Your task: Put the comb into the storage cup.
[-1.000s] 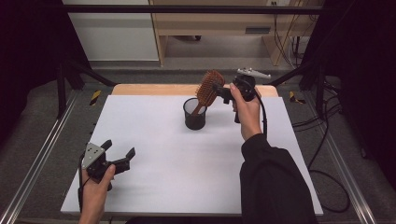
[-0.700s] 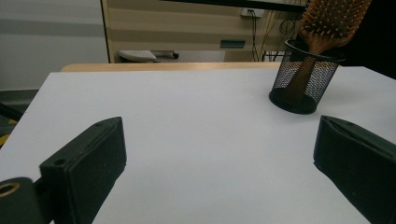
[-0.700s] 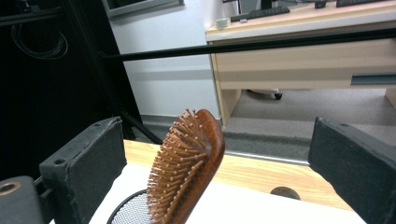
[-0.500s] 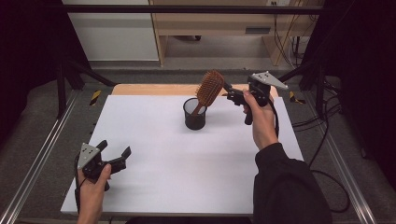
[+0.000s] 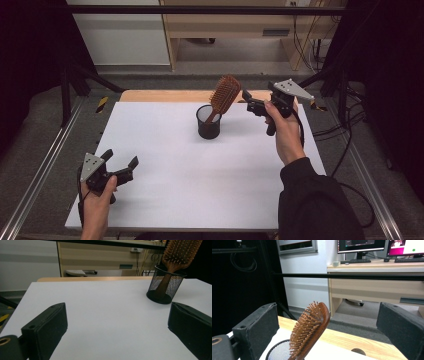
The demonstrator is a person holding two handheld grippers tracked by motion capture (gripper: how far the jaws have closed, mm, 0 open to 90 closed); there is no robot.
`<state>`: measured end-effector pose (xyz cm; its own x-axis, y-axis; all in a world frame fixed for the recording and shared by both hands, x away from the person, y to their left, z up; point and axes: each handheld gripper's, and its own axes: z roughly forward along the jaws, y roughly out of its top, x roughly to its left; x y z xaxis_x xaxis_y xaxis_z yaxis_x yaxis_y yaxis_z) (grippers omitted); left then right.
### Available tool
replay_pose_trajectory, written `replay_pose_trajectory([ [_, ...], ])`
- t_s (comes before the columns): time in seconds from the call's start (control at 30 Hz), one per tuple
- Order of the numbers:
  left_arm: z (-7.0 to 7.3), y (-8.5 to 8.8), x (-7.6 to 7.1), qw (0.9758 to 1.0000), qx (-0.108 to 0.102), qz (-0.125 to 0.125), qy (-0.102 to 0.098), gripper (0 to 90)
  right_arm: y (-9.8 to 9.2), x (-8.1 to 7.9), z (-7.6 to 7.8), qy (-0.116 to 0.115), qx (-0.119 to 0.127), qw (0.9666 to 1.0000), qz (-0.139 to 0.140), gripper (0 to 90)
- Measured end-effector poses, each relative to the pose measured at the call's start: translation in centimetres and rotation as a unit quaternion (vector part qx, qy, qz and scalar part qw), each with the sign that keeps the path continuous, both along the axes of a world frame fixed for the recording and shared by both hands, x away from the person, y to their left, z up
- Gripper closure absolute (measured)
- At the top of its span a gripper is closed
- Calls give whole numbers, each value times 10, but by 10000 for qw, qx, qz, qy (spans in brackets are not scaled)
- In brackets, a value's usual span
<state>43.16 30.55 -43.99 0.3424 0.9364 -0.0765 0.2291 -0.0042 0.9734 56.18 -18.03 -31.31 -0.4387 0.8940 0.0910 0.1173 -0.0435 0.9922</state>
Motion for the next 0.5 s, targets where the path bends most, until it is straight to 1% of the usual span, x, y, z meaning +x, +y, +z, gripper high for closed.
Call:
replay_pose_trajectory([
  [0.07, 3, 2, -2, 9998, 133, 0, -128, 25, -2, -2, -1, -7, 38, 10000, -1, 40],
  [0.13, 5, 5, -3, 9998, 113, -11, -181, 21, -5, -5, -2, -36, 71, 10000, -23, 33],
  [0.2, 5, 7, -3, 9998, 120, 15, -185, 20, -9, -7, -3, -18, 79, 10000, -40, 26],
  [0.3, 5, 8, -4, 9998, 48, 7, -181, 20, -16, -9, -5, 37, 116, 9999, -106, 29],
  [0.37, 5, 8, -6, 9998, 29, 16, -174, 20, -21, -10, -5, 67, 184, 9997, -147, 35],
  [0.4, 5, 9, -6, 9999, 12, 12, -170, 20, -23, -10, -6, 80, 172, 9997, -166, 35],
  [0.43, 5, 9, -7, 9999, 10, 9, -171, 20, -24, -11, -6, 94, 154, 9996, -210, 35],
  [0.5, 6, 11, -9, 9998, 24, 22, -184, 20, -28, -12, -6, 120, 205, 9994, -260, 35],
])
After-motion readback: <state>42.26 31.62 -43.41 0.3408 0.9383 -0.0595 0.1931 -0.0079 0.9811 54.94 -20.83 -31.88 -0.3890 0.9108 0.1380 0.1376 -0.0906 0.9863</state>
